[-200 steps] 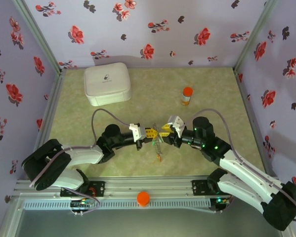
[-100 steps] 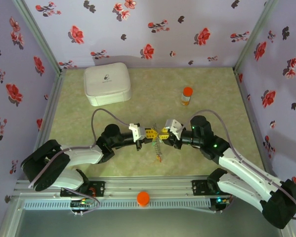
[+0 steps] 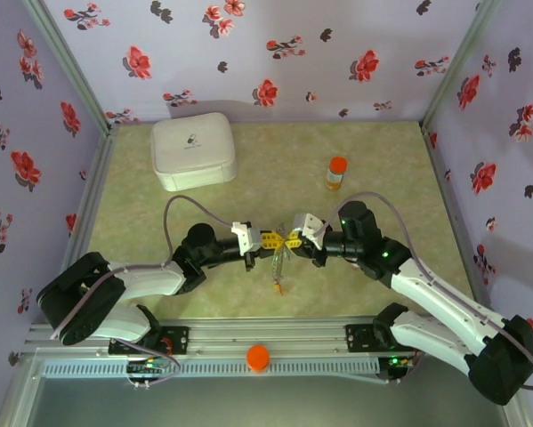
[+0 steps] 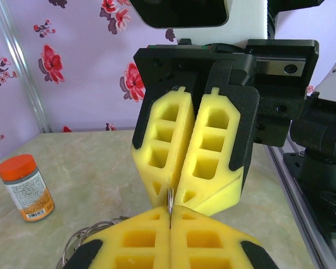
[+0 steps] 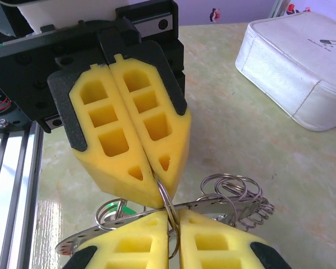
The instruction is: Put the keys on the keyring
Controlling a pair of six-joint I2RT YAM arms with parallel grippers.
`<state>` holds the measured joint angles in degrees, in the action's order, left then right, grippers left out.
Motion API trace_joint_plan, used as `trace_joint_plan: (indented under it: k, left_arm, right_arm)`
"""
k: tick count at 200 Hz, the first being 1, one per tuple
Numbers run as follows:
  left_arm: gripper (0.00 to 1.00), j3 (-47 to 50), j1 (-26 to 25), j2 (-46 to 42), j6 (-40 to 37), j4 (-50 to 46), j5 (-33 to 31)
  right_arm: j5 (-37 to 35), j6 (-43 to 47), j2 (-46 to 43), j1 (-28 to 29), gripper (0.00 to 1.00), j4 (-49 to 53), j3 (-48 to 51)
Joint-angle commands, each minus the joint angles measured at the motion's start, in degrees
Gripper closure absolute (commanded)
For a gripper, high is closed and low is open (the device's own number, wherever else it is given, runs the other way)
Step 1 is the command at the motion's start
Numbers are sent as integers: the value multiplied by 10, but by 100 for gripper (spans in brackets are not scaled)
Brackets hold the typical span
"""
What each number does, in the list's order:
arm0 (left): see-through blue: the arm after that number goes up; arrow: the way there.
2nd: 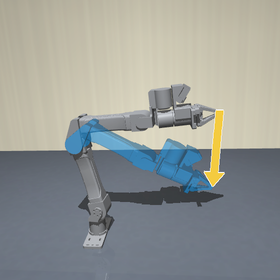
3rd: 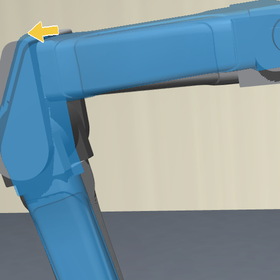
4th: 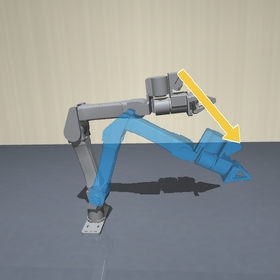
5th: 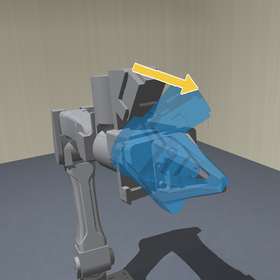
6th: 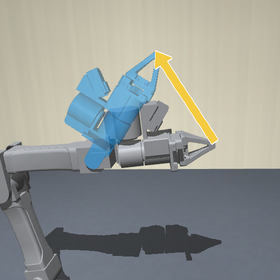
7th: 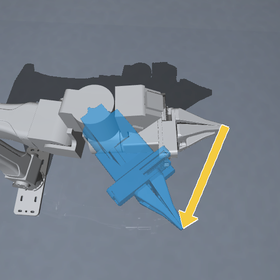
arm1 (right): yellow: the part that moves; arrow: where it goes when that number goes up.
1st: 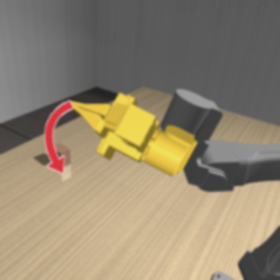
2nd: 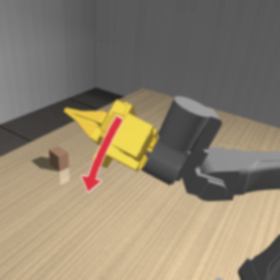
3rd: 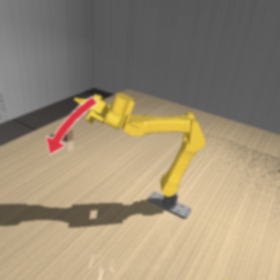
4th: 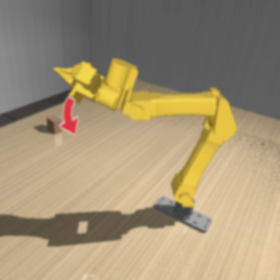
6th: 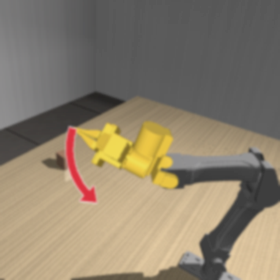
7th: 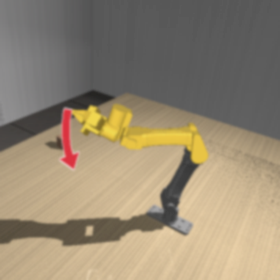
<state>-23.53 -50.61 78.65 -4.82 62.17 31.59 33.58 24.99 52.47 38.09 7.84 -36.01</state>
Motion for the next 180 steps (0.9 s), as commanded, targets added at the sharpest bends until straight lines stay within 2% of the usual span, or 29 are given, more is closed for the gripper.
trace_joint_plan:
  k: [1,23,32,46,57,72,82,100,130,153,180]
  left_arm:
    - [100,-9,-3,-18,4,44,15]
    - [100,-4,-3,-20,6,43,14]
    - [100,-4,-3,-21,7,44,14]
    - [100,-2,-3,-24,10,44,14]
    - [100,1,-3,-27,8,42,10]
    - [84,8,-3,-37,9,34,-8]
    - [75,10,-3,-51,0,1,-19]
    - [70,-2,-2,-87,-36,-103,-27]
    - [69,-35,-5,-129,-98,-276,-43]
    - [68,-50,-5,-141,-116,-327,-44]
    - [69,-59,-5,-139,-116,-332,-42]
  right_arm:
    - [35,-19,-2,-2,84,-39,-6]
    - [39,-18,-6,-2,85,-29,-8]
    - [42,-19,-3,-2,88,-29,-10]
    - [54,-21,3,-1,100,-26,-14]
    - [59,-22,8,0,100,-23,-19]
    - [54,-14,12,1,100,-1,-32]
    - [34,1,14,4,100,29,-46]
    - [-13,47,26,18,100,112,-87]
    - [-70,103,56,46,100,223,-152]
    - [-97,125,78,67,100,260,-187]
    - [-137,148,108,93,100,289,-219]
